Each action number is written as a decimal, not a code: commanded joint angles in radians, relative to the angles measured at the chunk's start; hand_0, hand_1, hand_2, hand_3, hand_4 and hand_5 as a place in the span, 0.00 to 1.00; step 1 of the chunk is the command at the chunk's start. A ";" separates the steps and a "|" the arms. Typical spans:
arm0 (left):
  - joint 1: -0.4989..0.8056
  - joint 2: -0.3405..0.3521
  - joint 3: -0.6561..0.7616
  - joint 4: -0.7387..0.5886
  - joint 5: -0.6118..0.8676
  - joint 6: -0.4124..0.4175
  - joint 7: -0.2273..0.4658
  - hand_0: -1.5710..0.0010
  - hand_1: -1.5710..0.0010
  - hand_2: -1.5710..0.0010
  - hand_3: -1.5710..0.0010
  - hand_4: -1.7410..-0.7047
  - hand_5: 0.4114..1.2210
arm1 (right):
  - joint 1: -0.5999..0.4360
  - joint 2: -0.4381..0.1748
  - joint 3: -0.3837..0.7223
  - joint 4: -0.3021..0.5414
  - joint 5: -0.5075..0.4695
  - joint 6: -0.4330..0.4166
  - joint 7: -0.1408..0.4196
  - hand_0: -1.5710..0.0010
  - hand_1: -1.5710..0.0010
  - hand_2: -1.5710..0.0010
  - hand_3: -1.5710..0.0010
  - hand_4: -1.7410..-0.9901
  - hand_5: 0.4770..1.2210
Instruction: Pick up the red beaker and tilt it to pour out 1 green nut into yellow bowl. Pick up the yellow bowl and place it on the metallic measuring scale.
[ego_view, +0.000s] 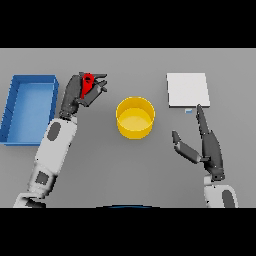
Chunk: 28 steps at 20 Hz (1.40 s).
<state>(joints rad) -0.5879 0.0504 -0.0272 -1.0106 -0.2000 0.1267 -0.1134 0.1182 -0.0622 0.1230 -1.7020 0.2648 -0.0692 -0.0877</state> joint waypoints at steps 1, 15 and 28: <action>-0.008 0.021 -0.038 -0.012 -0.039 -0.011 0.054 0.01 0.01 0.01 0.01 0.01 0.88 | 0.003 -0.002 -0.004 -0.008 -0.004 -0.001 -0.007 1.00 1.00 1.00 1.00 0.65 0.25; -0.131 0.197 -0.404 -0.070 -0.410 -0.109 0.337 0.00 0.00 0.00 0.00 0.00 0.88 | 0.009 0.006 0.010 -0.026 0.015 -0.005 0.036 1.00 1.00 1.00 1.00 0.65 0.29; -0.381 0.268 -0.736 0.040 -0.693 -0.323 0.273 0.00 0.00 0.00 0.15 0.03 0.99 | 0.013 0.024 -0.009 -0.017 -0.029 -0.003 0.008 1.00 1.00 1.00 1.00 0.60 0.26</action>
<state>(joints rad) -0.9692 0.3180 -0.7636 -0.9703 -0.8913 -0.1965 0.1585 0.1314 -0.0383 0.1141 -1.7186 0.2355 -0.0725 -0.0801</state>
